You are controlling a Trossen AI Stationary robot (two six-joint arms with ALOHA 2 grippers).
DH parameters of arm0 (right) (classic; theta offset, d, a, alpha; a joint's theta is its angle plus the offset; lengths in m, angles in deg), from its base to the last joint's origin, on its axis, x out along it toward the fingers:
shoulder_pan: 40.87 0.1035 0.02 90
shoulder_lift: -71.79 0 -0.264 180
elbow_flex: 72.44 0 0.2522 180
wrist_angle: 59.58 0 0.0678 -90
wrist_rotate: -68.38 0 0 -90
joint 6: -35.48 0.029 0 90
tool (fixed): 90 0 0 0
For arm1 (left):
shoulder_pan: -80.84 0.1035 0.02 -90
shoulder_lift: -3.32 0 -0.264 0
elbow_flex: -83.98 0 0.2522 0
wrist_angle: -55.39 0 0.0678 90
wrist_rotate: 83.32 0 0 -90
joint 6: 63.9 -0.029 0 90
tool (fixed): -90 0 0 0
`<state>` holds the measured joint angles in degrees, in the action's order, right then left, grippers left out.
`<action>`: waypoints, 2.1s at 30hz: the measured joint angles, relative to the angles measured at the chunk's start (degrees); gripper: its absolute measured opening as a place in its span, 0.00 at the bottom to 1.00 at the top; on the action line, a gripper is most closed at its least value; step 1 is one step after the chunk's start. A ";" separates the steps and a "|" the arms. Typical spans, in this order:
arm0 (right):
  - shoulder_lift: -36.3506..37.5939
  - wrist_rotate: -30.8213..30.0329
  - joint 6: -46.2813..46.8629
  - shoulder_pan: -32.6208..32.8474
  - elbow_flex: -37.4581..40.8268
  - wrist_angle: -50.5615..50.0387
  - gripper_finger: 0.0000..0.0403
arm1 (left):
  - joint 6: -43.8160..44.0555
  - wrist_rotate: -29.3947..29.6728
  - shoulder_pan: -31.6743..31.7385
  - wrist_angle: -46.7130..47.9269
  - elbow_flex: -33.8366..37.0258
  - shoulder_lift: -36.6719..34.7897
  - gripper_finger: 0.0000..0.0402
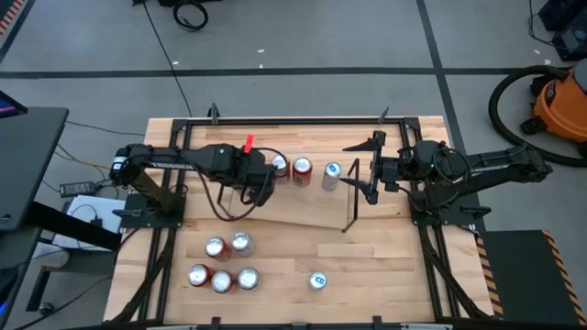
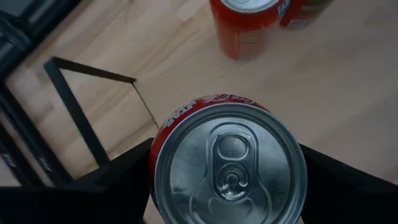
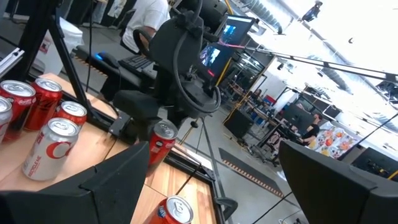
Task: Place canned beverage on shelf
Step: Adjust the red-white soda can on the shelf
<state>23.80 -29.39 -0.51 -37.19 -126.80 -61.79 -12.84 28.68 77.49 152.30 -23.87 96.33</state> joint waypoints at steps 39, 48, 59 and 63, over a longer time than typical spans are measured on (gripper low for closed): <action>0.00 0.41 0.57 0.76 -0.11 0.00 0.91 | -24.88 -7.08 14.05 -26.61 21.51 -12.04 0.79; -0.02 0.55 0.35 1.14 -0.11 0.12 0.91 | -27.39 -12.55 19.33 -33.02 25.86 -12.83 0.79; -0.04 0.53 0.24 1.14 -0.09 -0.24 0.91 | -27.88 -13.28 22.34 -35.35 26.18 -12.26 0.79; -0.04 0.52 0.24 1.14 -0.09 -0.21 0.91 | -27.15 -13.48 22.32 -35.30 26.18 -12.26 0.79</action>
<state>23.75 -28.87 -0.27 -36.05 -126.89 -62.00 -39.99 15.21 99.80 117.00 2.32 84.07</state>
